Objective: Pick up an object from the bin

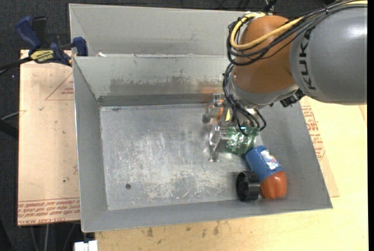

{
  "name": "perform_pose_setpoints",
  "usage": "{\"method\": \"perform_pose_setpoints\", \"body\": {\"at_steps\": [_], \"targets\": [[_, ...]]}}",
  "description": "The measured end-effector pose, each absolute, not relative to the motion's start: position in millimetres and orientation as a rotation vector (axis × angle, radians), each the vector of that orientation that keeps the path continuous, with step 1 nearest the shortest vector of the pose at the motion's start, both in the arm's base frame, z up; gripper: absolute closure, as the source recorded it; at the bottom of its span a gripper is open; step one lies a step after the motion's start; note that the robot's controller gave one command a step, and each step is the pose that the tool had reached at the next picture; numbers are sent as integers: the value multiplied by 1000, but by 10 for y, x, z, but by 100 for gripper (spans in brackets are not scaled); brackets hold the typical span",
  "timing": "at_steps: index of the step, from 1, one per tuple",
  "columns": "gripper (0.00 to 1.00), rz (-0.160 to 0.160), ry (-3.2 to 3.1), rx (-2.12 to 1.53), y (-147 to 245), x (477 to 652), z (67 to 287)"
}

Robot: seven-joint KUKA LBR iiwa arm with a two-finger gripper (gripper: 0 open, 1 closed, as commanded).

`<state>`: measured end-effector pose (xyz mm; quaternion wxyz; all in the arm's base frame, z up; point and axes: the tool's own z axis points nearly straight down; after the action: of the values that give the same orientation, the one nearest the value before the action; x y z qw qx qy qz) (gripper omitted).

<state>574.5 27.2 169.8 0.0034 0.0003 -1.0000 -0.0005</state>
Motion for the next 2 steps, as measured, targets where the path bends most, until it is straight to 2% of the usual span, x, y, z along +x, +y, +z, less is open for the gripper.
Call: {"method": "perform_pose_setpoints", "body": {"at_steps": [1,2], "targets": [[0,-2,-3143,0,271,5763,1743],[0,-2,-3150,56,-261,5952,1171]]}}
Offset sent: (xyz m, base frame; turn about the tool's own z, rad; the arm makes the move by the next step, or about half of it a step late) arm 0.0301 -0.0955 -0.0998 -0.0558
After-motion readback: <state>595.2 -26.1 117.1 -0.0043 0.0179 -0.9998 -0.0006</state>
